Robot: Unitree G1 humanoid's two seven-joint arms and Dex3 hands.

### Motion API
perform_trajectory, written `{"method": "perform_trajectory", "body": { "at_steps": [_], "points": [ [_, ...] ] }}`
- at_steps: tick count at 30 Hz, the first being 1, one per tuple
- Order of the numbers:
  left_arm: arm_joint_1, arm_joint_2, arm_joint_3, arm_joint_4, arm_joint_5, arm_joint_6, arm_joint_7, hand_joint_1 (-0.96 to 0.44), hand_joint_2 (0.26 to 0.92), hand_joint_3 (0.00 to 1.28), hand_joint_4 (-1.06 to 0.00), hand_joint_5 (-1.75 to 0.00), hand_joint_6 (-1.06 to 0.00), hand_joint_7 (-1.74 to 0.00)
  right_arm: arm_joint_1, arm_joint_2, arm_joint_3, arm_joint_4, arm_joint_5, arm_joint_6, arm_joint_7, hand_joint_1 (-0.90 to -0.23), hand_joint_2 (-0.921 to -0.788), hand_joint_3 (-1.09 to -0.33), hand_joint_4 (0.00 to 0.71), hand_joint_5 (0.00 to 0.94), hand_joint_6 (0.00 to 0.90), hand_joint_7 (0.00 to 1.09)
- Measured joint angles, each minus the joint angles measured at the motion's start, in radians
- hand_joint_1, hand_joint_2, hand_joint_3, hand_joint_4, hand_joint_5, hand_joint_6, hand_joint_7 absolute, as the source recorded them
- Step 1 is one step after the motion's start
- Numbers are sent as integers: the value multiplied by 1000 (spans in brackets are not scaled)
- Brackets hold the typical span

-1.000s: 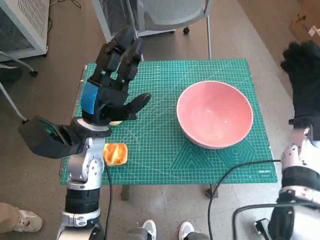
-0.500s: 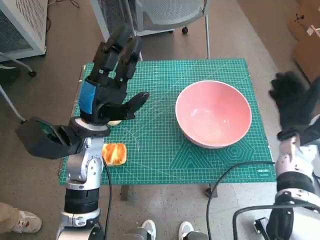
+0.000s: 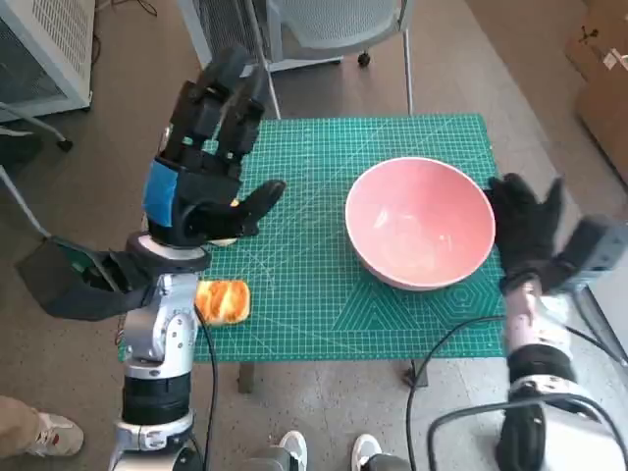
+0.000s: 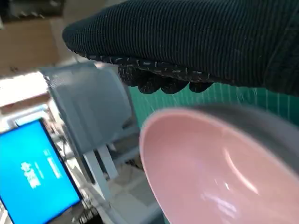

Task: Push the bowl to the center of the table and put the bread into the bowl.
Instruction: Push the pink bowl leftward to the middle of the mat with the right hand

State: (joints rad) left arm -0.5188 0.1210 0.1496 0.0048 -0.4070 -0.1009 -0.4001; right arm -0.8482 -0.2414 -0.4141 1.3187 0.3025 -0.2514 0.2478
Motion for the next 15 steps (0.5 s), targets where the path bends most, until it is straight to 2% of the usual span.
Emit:
{"method": "perform_trajectory", "body": {
  "at_steps": [6, 11, 15],
  "points": [
    [16, 9, 5, -21, 1, 5, 11, -187, 607, 659, -12, -6, 1, -433, -4, 52, 1, -1, -3, 4, -3, -593, -921, -764, 203, 14, 363, 23],
    [29, 14, 6, -30, 4, 6, 18, -189, 605, 660, -16, -8, 1, -443, -16, 89, 15, -1, -32, 4, -5, -592, -921, -765, 213, 15, 362, 21],
    [39, 17, 5, -39, 11, 6, 26, -192, 605, 657, -16, -8, 1, -449, -34, 113, 25, -2, -38, 4, -5, -584, -921, -771, 232, 22, 371, 25]
  ]
}}
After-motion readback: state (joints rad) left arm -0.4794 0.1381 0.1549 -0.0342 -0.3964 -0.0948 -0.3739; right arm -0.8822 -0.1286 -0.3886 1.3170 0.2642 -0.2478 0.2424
